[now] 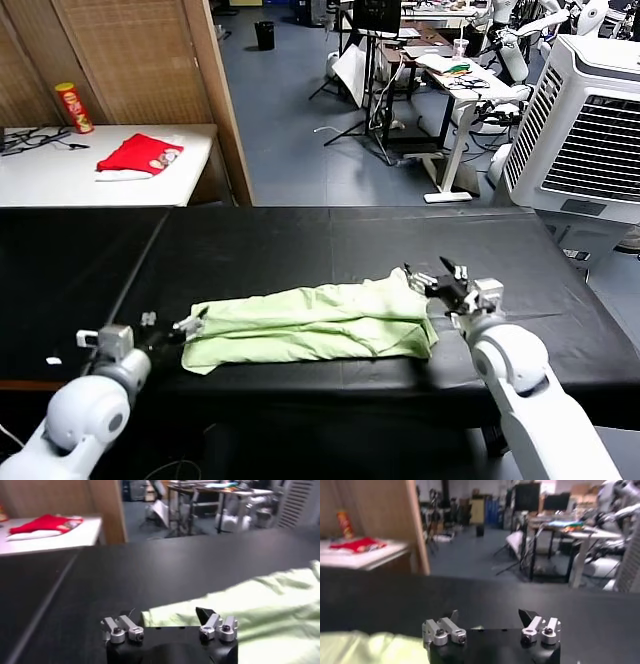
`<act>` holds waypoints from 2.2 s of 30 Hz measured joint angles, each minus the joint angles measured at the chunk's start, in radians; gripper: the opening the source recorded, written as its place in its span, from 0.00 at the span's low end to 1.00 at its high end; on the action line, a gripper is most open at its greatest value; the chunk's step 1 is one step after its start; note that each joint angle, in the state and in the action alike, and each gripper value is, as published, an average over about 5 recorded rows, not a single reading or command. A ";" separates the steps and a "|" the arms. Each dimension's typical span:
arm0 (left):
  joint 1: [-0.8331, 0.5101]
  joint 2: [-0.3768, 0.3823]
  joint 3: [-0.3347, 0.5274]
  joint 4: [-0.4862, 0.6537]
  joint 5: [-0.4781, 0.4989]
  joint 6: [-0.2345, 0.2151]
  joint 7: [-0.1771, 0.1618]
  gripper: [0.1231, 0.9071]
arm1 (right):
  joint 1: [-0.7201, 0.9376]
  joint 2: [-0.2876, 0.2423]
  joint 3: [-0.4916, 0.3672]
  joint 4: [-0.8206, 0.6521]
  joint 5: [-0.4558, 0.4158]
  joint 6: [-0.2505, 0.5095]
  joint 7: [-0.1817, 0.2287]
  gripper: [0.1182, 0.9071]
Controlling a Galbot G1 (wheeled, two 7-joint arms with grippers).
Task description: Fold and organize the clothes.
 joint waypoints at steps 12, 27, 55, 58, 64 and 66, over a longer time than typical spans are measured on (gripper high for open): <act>-0.043 -0.067 0.035 0.103 -0.076 0.036 0.009 0.86 | 0.042 0.034 -0.043 -0.097 -0.034 -0.001 -0.029 0.86; -0.052 -0.098 0.043 0.130 -0.027 -0.019 0.041 0.35 | 0.012 0.080 -0.033 -0.135 -0.074 0.044 0.009 0.06; -0.224 -0.075 0.125 0.314 0.290 -0.179 0.137 0.26 | -0.036 0.147 0.027 -0.133 -0.151 0.137 0.009 0.47; -0.206 -0.045 0.108 0.292 0.278 -0.178 0.137 0.47 | -0.056 0.132 0.037 -0.099 -0.132 0.132 0.009 0.68; -0.149 -0.017 0.063 0.227 0.239 -0.171 0.129 0.82 | -0.113 0.111 0.054 -0.026 -0.110 0.125 0.009 0.86; -0.124 -0.024 0.048 0.203 0.195 -0.157 0.122 0.85 | -0.131 0.110 0.055 -0.006 -0.109 0.125 0.008 0.86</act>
